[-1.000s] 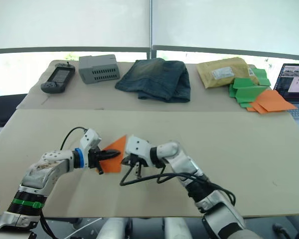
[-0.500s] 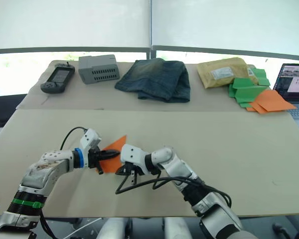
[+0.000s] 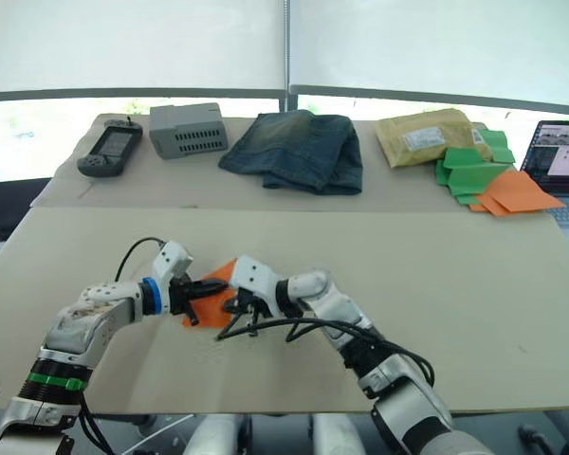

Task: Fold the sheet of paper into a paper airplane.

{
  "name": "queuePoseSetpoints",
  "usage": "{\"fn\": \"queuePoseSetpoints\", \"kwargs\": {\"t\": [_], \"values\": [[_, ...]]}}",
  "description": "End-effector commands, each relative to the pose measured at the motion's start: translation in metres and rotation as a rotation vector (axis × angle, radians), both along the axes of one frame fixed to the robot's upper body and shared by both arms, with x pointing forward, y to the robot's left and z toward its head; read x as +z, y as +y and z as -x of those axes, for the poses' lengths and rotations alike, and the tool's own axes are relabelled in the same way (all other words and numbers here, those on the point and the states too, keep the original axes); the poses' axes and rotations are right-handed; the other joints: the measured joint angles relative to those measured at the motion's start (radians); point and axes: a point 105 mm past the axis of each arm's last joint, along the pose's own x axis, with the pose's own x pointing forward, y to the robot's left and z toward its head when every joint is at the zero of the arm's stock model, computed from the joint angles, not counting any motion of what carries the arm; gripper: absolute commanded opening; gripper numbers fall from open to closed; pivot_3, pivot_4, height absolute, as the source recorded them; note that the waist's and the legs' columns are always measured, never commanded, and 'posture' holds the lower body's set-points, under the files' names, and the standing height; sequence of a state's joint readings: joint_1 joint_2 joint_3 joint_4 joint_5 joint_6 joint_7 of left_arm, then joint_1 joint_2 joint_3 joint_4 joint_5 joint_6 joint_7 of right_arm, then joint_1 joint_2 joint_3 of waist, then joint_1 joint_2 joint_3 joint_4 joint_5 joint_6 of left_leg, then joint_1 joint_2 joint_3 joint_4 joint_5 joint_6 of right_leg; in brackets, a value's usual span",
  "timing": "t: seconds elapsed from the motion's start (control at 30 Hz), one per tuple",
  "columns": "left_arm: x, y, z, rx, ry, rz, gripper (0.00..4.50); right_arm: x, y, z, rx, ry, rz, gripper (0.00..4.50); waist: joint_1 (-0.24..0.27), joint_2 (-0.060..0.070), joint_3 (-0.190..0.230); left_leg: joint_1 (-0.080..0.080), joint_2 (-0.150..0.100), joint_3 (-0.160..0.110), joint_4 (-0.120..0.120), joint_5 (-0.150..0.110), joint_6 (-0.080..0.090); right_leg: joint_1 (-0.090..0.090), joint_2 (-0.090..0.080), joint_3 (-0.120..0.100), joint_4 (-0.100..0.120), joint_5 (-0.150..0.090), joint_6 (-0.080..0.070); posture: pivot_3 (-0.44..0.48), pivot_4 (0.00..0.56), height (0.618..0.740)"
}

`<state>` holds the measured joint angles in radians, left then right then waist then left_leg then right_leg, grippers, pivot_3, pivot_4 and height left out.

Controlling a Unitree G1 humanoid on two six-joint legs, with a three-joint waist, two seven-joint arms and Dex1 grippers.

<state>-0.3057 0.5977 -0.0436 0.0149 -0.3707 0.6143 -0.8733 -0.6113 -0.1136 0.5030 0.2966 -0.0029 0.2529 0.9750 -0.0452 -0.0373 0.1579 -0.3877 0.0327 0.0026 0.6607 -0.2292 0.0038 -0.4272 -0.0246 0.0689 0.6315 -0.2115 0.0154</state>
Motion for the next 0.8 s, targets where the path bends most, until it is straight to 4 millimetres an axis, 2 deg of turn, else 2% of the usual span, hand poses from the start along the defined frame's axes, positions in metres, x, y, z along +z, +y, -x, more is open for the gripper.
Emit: {"fn": "queuePoseSetpoints", "kwargs": {"t": [0.03, 0.2, 0.3, 0.53, 0.8], "values": [[0.007, 0.004, -0.004, 0.013, -0.03, -0.01, 0.05, -0.001, 0.007, -0.004, 0.002, -0.048, 0.005, 0.0, -0.001, 0.0, 0.0, 0.0, 0.0, 0.0, 0.0, 0.0, 0.0, 0.0, 0.0, 0.0, 0.0, 0.0, 0.0, 0.0, 0.15, 0.728], [0.014, 0.005, -0.012, 0.033, -0.06, 0.003, 0.05, -0.03, 0.005, -0.003, 0.009, -0.04, 0.136, 0.0, -0.002, 0.0, 0.0, 0.001, 0.0, 0.0, 0.0, 0.0, 0.0, 0.0, 0.0, 0.0, 0.001, 0.0, 0.0, 0.0, 0.15, 0.728], [0.016, 0.001, -0.022, 0.042, -0.084, -0.003, 0.05, -0.038, 0.004, -0.003, -0.003, -0.009, 0.164, 0.0, -0.002, 0.0, 0.0, 0.003, 0.001, 0.0, 0.0, 0.0, 0.0, 0.002, 0.001, 0.0, 0.001, 0.0, 0.0, 0.0, 0.15, 0.728], [0.016, -0.02, -0.054, -0.006, -0.108, -0.024, 0.05, -0.044, 0.004, -0.003, -0.029, 0.03, 0.189, 0.0, -0.002, 0.0, -0.001, 0.006, 0.001, 0.0, 0.0, 0.0, 0.0, 0.003, 0.002, 0.0, 0.004, 0.0, 0.0, 0.0, 0.15, 0.728], [0.006, -0.018, -0.071, 0.02, -0.093, -0.057, 0.05, -0.045, 0.0, -0.004, -0.046, 0.042, 0.189, 0.0, 0.016, 0.0, -0.002, 0.017, -0.001, 0.0, 0.0, 0.0, 0.0, 0.009, 0.002, 0.0, 0.013, -0.004, -0.007, 0.0, 0.15, 0.728]]}}
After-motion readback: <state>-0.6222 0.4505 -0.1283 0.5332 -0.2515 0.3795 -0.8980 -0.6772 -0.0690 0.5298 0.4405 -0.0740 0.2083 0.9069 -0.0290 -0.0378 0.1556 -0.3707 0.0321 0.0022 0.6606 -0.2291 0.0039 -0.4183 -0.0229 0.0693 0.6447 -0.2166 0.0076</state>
